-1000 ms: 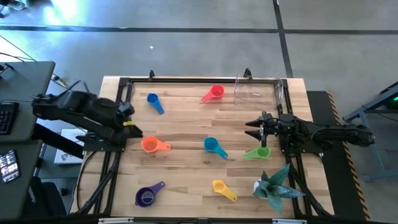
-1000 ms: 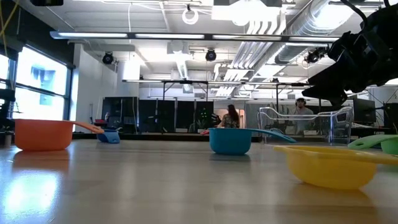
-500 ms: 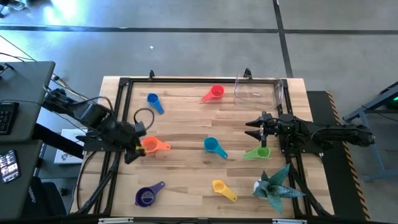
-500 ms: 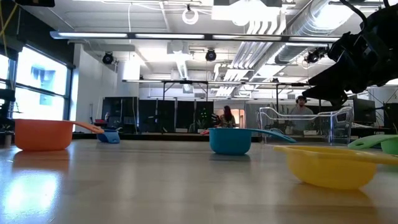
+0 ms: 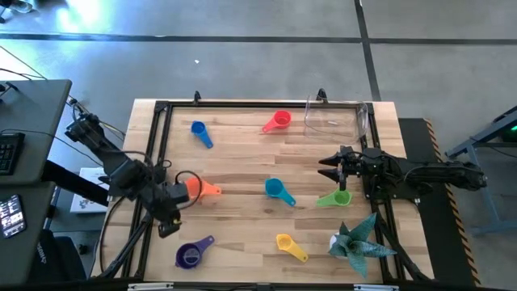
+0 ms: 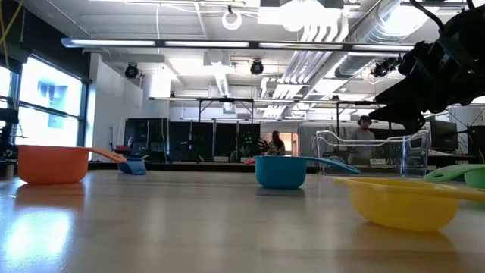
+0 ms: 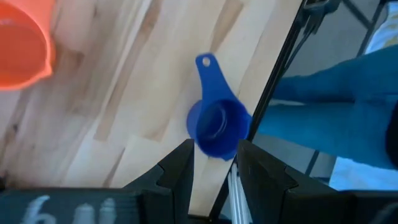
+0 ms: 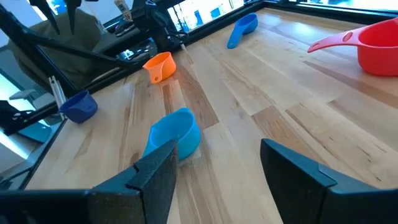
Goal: Nest measuring cups in basket
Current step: Move the purple measuring cup to the top center of the table
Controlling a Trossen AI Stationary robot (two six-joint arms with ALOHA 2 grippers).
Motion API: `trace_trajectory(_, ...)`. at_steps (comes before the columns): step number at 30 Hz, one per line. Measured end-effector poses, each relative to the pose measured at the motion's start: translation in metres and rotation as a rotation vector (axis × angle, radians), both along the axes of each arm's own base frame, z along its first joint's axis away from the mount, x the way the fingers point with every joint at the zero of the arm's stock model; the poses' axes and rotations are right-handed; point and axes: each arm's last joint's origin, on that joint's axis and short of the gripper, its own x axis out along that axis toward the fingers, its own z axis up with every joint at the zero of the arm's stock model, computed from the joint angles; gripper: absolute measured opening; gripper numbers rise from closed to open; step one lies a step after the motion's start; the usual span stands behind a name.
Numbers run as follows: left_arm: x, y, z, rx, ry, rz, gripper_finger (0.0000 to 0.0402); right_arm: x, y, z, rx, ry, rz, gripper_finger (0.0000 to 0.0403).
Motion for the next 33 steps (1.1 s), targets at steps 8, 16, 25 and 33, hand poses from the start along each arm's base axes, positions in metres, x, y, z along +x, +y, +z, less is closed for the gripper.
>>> trace_trajectory(8, 0.0, -0.021, -0.013, 0.021, 0.073, 0.0, 0.0113, 0.0, 0.0, 0.0, -0.001, 0.0, 0.0, 0.022)
trace_trajectory(16, 0.001, -0.033, -0.023, 0.047, 0.123, 0.008, 0.0113, 0.0, 0.0, 0.0, -0.001, 0.0, 0.0, 0.022)
trace_trajectory(25, 0.004, -0.039, -0.03, 0.062, 0.162, 0.049, 0.0113, 0.0, 0.0, 0.0, -0.001, 0.0, 0.0, 0.022)
trace_trajectory(33, 0.012, -0.049, -0.046, 0.088, 0.246, 0.112, 0.0113, 0.0, 0.0, 0.0, -0.001, 0.0, 0.001, 0.022)
